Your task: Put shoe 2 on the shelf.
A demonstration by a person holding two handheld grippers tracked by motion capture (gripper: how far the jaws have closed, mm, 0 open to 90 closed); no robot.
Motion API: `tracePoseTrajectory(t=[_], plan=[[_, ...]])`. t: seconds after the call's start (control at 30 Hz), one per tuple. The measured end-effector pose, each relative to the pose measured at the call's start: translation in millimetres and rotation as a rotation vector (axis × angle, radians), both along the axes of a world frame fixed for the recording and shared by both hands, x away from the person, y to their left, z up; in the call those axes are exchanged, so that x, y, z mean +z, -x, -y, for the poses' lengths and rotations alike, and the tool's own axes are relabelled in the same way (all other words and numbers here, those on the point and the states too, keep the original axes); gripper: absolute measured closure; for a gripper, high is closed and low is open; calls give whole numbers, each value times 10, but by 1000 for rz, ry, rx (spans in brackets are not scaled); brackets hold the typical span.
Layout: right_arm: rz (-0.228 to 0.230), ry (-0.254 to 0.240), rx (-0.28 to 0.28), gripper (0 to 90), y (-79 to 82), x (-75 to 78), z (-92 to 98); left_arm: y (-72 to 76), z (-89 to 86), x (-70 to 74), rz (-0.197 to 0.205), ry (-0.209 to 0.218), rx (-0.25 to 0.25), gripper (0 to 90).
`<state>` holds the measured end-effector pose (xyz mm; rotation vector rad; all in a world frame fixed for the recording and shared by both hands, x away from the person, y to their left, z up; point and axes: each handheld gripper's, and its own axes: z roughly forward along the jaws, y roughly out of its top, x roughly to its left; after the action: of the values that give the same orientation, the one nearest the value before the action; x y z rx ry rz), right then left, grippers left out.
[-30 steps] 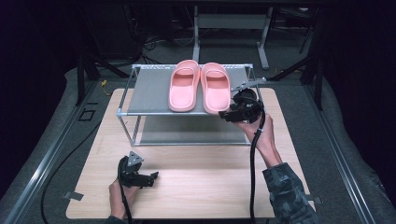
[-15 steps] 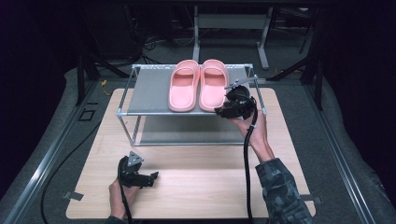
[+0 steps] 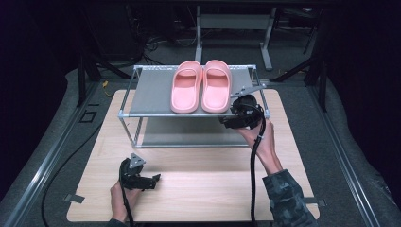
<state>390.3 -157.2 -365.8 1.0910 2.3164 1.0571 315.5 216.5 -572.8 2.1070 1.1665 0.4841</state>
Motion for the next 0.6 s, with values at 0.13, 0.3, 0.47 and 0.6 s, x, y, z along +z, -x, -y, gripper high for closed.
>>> tracePoseTrajectory(t=[0.13,0.3,0.47,0.6], plan=[[-5,9,13,272,122,-51,38,0,0,1,-1,0,-1,6],[12,30,12,204,316,-208,129,0,0,0,0,0,0,6],[9,23,1,175,471,-421,264,0,0,1,-1,-1,-1,6],[3,22,-6,170,542,-549,343,0,0,1,-1,0,-1,6]])
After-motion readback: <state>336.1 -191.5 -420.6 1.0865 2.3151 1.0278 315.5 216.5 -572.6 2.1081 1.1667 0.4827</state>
